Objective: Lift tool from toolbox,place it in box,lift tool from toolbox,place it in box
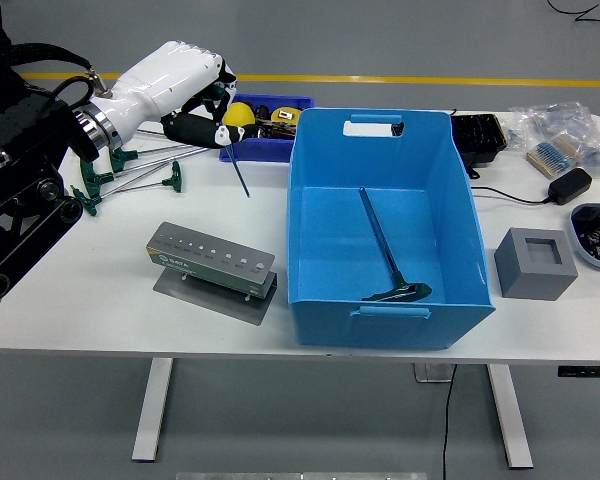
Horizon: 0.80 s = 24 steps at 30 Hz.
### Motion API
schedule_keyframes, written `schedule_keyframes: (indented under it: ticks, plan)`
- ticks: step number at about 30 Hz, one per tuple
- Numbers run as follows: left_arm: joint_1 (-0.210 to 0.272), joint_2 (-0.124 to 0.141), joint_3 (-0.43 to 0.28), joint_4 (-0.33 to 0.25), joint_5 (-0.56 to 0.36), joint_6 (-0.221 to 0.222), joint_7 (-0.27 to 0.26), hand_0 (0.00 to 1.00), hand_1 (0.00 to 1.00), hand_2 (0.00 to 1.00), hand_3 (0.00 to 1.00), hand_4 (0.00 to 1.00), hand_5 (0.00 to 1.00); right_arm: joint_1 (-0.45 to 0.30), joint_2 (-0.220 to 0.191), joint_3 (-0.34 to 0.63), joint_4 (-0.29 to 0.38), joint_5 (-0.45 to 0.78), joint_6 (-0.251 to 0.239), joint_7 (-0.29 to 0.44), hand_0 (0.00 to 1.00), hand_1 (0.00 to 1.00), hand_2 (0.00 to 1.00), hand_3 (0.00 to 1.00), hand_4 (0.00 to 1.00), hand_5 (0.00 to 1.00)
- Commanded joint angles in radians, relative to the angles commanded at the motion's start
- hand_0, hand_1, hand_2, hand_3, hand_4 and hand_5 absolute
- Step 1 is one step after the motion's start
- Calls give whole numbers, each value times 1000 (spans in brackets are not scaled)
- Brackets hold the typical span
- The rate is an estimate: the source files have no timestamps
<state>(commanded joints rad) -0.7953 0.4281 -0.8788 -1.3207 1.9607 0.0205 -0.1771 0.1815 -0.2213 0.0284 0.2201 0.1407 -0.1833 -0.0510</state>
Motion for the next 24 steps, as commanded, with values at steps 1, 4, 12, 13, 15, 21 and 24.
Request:
schedule_keyframes:
  ticks: [1, 4, 12, 13, 15, 21, 24]
  plan:
    - [-3, -7, 6, -12, -2, 3, 2, 136, 2, 5, 38, 737, 519, 0, 0, 0, 0, 0, 0, 0, 727, 701, 752, 587, 825, 723]
    - [-11, -38, 44, -48, 1, 17, 6, 136, 2, 5, 38, 737, 519, 2, -1, 0, 0, -1, 0, 0, 727, 701, 751, 587, 825, 723]
    - [-24, -110, 208, -52, -32, 58, -40, 243, 137, 171, 288, 764, 463, 8, -2, -1, 1, -3, 0, -1, 727, 701, 751, 588, 825, 723]
    - [-26, -115, 227, -45, -44, 60, -50, 243, 137, 171, 288, 764, 463, 8, -2, -1, 1, -3, 0, -1, 727, 701, 751, 588, 825, 723]
    - [-27, -121, 250, -37, -60, 67, -71, 243, 137, 171, 288, 764, 463, 9, -3, 0, 1, -5, 0, -1, 727, 701, 751, 588, 825, 723]
    - [-14, -118, 261, -39, -99, 110, -120, 382, 488, 569, 658, 835, 471, 9, -3, -4, 1, 5, 0, 2, 727, 701, 751, 588, 825, 723]
    - [-13, -116, 255, -34, -102, 113, -122, 427, 551, 665, 715, 821, 452, 10, -4, -1, 0, -5, 0, 0, 727, 701, 749, 587, 825, 722]
